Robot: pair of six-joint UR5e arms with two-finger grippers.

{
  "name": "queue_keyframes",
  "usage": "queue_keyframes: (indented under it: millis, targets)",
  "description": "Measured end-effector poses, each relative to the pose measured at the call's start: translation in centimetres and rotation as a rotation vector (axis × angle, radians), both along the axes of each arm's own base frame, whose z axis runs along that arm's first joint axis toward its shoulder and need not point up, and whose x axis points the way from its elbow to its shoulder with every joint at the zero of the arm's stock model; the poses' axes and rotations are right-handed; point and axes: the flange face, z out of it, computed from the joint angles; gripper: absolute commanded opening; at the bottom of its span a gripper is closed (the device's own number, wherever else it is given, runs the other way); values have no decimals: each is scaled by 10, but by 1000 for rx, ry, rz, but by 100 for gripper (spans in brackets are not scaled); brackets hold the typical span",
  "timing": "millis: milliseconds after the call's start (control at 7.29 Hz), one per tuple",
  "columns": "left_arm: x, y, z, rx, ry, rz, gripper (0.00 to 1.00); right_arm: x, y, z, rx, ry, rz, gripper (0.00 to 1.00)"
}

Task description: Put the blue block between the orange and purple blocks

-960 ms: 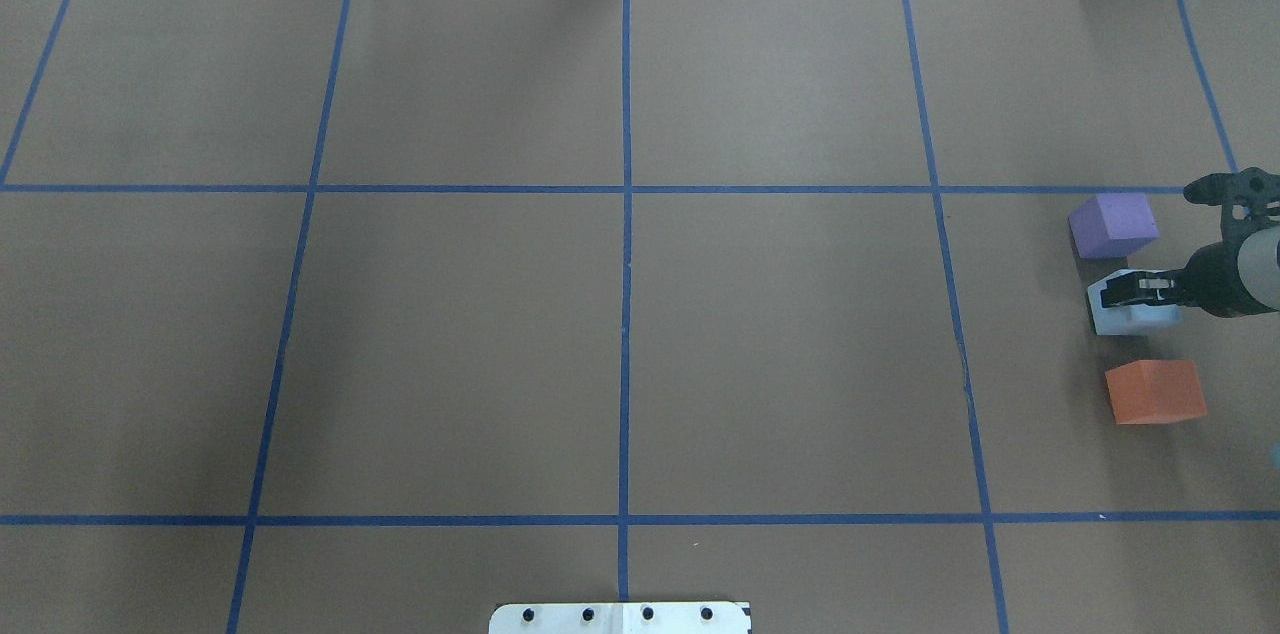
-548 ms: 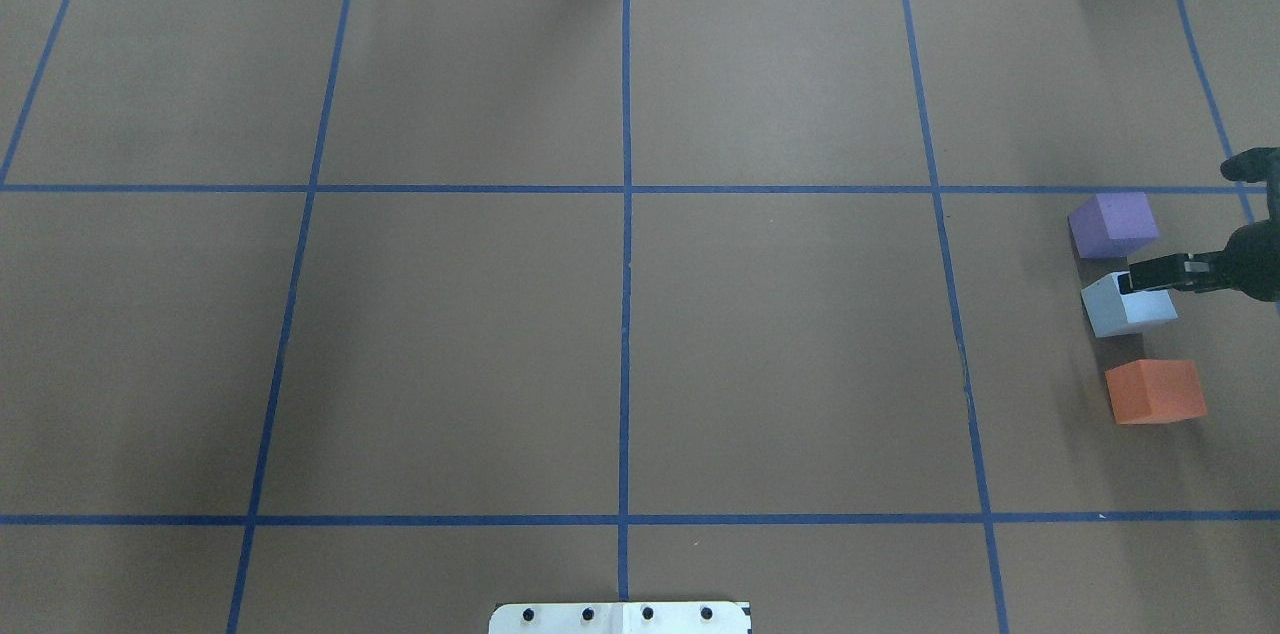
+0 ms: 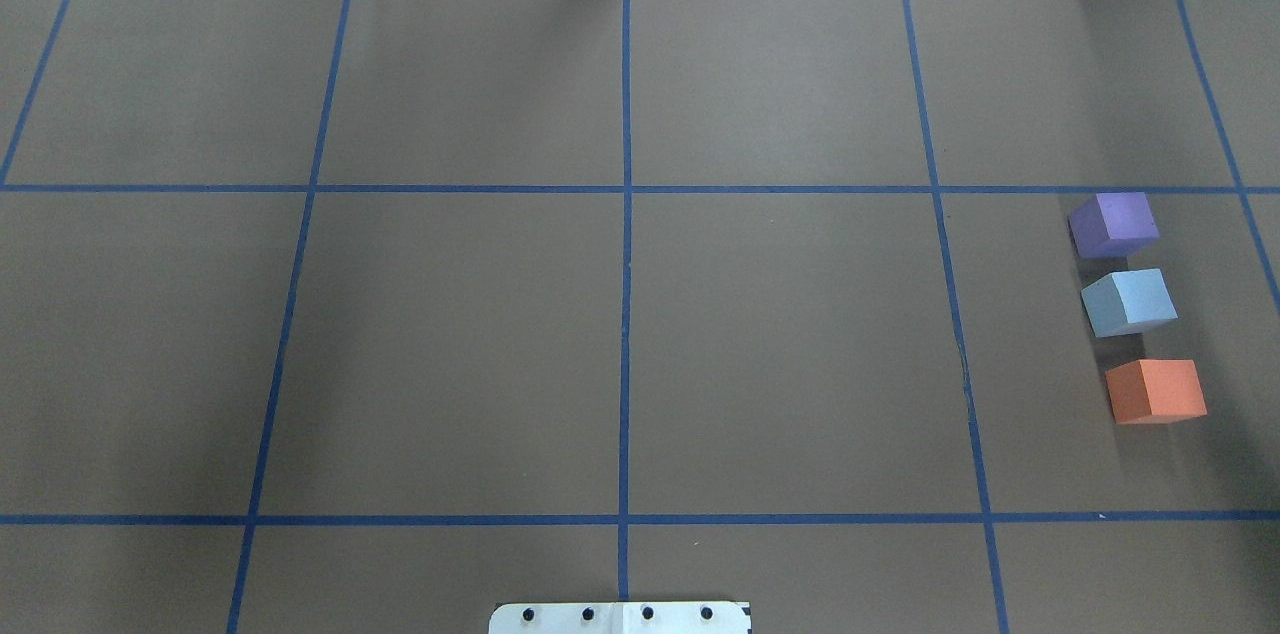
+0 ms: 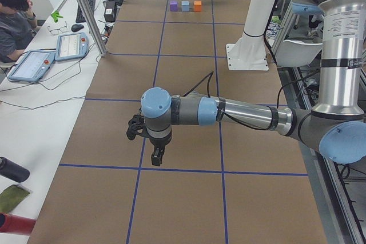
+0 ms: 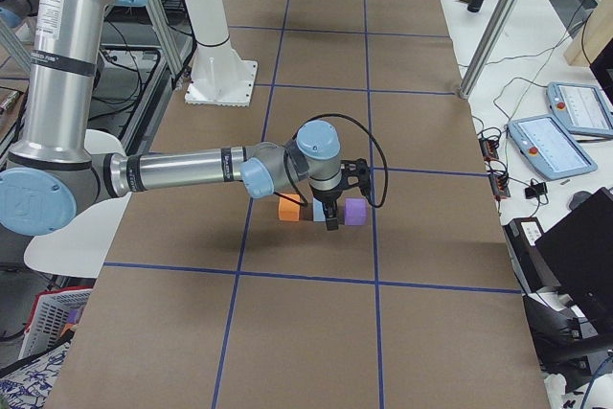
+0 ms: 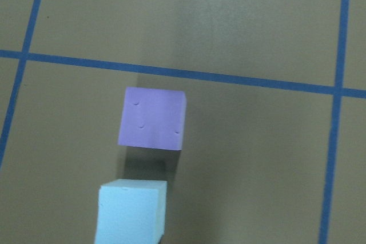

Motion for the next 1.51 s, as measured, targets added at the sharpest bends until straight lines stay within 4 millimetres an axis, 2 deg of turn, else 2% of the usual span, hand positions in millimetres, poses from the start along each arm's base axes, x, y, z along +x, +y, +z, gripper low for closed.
queue_keyframes:
  millis: [137,274,411,960,1508]
  targets:
    - [0,0,0,1,0,1,100,29,5,7,-18,8,-5,99]
    - [0,2,4,-6,0,3,100,43,10,14,-36,14,-4,100]
    - [0,6,12,-18,1,5,100,49,16,21,-55,13,-1,100]
    - [1,3,2,6,1,7,100,51,24,30,-88,7,8,100]
    - [3,8,5,6,32,10,100,51,24,30,-88,6,7,100]
